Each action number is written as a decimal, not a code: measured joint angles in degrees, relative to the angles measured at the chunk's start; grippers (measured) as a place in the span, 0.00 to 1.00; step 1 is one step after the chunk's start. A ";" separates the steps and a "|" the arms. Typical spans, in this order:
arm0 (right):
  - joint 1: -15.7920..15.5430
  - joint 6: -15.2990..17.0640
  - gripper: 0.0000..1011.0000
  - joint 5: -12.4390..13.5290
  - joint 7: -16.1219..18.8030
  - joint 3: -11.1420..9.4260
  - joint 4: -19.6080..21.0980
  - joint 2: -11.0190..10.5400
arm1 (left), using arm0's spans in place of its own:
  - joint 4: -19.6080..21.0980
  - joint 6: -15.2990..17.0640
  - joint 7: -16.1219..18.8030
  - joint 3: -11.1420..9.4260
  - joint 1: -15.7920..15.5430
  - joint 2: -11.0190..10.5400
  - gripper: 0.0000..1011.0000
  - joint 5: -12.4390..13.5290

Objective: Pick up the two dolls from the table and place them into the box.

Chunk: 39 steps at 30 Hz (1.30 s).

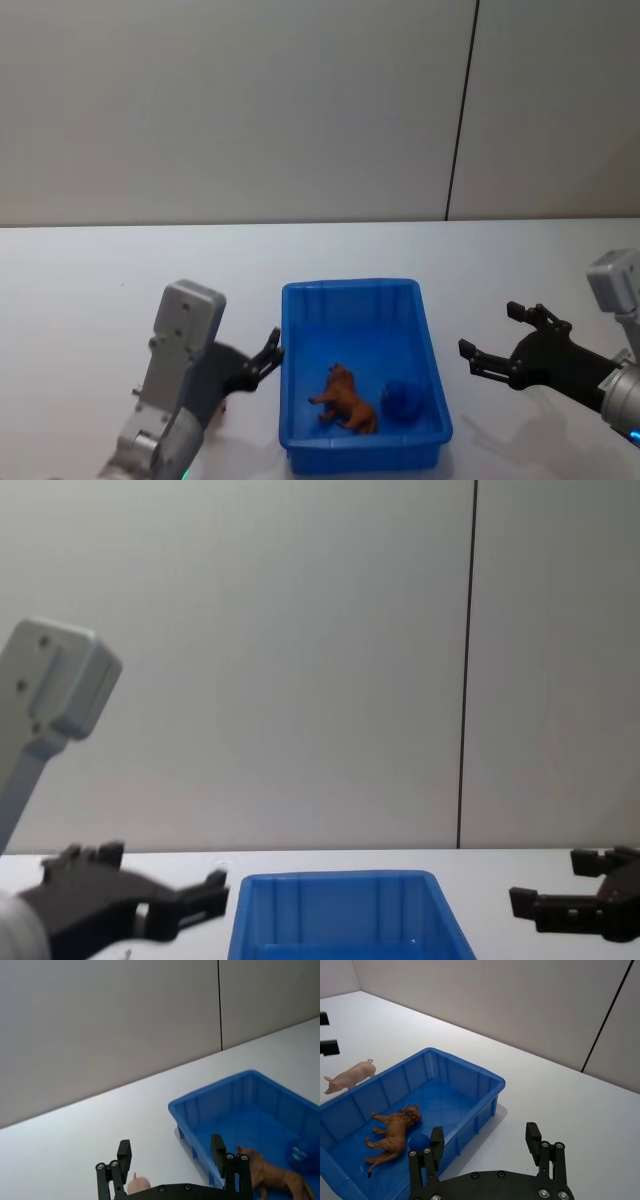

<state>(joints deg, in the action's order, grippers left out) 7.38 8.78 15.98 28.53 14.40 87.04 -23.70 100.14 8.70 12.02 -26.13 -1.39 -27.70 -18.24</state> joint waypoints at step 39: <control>-0.08 -0.01 0.99 0.17 -0.02 -0.11 0.01 -0.15 | -12.83 -3.97 -5.81 2.10 0.13 1.47 0.99 -4.59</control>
<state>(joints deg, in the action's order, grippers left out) 7.30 8.78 16.14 28.50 14.30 87.05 -23.86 87.32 4.73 6.21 -24.04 -1.25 -26.23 -22.83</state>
